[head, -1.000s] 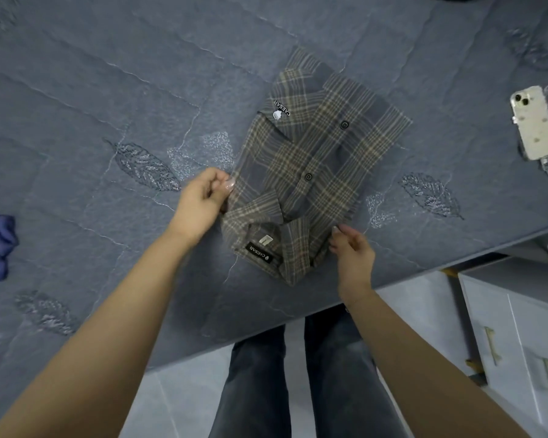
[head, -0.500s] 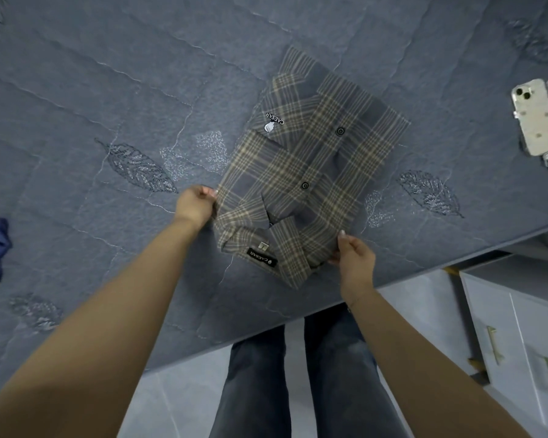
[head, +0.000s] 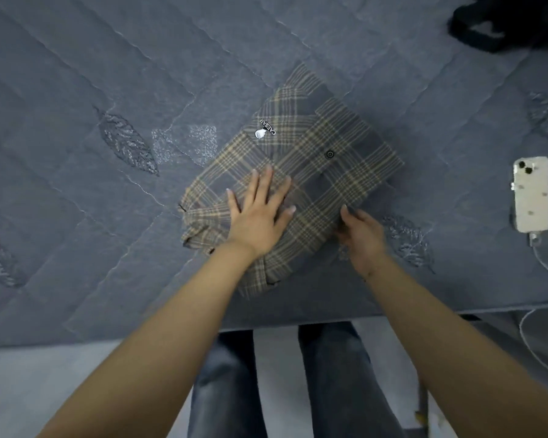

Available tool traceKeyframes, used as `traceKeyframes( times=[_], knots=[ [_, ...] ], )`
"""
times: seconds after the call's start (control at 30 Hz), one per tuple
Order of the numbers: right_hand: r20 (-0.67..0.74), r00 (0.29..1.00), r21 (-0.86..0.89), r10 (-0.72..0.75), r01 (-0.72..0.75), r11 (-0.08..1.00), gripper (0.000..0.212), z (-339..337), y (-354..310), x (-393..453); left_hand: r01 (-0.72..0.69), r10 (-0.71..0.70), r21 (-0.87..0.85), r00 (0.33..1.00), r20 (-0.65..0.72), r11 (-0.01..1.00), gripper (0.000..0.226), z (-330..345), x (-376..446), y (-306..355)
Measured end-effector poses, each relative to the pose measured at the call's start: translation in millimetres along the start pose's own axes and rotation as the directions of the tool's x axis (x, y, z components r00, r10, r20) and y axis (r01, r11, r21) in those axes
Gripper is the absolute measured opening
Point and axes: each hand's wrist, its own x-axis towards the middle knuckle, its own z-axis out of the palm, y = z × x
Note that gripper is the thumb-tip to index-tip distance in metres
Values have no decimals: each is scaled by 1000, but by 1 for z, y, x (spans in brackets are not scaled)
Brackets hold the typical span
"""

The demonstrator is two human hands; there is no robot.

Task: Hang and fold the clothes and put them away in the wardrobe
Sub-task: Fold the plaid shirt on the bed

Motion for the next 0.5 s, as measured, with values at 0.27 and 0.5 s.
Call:
traceKeyframes(
  times=[0.27,0.5],
  knots=[
    [67,987,-610,-146,156,777,29,-38,-7,16,90,-78,257,995,-58,962,62,33,13,-3],
    [597,760,-725,-257,649,231,5,-42,-66,-21,111,-498,-776,820,-281,621,15,17,-48,65]
  ],
)
